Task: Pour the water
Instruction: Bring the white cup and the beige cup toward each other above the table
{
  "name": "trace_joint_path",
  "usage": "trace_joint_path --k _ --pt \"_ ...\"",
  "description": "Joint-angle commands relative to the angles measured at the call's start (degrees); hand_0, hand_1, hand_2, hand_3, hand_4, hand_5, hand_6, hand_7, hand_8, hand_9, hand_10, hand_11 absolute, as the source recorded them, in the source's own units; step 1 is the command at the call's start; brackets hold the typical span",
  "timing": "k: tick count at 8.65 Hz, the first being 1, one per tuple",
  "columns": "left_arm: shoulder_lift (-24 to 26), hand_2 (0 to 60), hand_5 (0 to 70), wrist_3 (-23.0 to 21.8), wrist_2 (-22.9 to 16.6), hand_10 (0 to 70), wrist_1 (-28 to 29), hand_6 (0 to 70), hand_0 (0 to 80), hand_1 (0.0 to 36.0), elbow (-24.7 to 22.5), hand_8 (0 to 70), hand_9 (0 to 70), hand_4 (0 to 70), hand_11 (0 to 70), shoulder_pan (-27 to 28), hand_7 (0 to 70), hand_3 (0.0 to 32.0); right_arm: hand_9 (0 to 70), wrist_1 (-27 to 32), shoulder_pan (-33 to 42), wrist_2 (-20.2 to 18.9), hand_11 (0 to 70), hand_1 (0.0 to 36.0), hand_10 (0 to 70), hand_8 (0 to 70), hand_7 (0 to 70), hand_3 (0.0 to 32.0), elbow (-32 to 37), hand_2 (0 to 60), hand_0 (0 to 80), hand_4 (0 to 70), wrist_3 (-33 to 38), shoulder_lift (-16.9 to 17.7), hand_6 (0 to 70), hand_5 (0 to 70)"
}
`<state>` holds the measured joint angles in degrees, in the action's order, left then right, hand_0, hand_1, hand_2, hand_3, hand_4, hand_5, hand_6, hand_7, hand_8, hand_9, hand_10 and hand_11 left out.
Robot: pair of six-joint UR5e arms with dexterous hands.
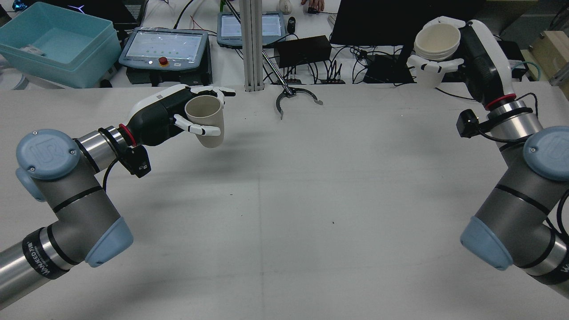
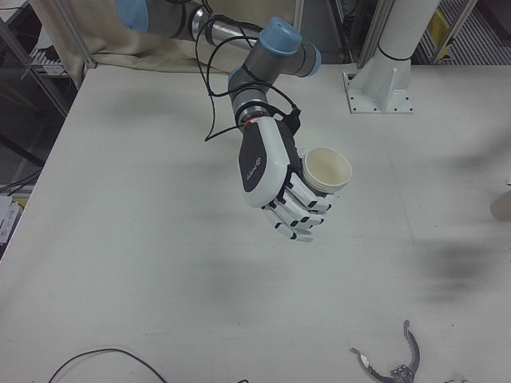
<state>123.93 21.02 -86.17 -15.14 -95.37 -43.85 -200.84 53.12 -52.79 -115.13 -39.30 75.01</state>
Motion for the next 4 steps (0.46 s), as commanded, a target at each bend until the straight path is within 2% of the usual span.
trace_joint_path --k 1,2,4 --pt "6.6 60.0 70.0 2.6 0.6 4.5 -11.0 2.8 47.7 36.0 -3.1 0.0 4.0 26.9 9.2 1.7 27.4 0.0 51.3 -1.3 2.5 -1.4 31.7 31.0 20.1 38.6 47.7 0.0 -1.8 60.0 52.7 18.9 -1.5 2.2 42.4 70.0" --pt "10.1 60.0 70.0 5.1 1.0 4.7 -13.2 2.2 49.5 36.0 -3.6 0.0 4.1 26.7 9.6 1.7 27.5 0.0 50.0 -1.2 4.6 -3.7 32.8 29.4 21.0 37.5 43.6 0.0 -1.7 60.0 51.0 17.4 -1.8 2.0 39.3 70.0" --pt "12.9 60.0 70.0 5.9 1.1 5.1 -13.2 3.1 49.2 36.0 -3.0 0.0 4.1 27.2 10.3 1.7 27.9 0.0 50.5 -1.0 5.9 -3.7 34.1 28.3 21.9 37.8 43.0 0.0 -1.9 60.0 50.7 17.1 -4.9 1.4 38.9 70.0"
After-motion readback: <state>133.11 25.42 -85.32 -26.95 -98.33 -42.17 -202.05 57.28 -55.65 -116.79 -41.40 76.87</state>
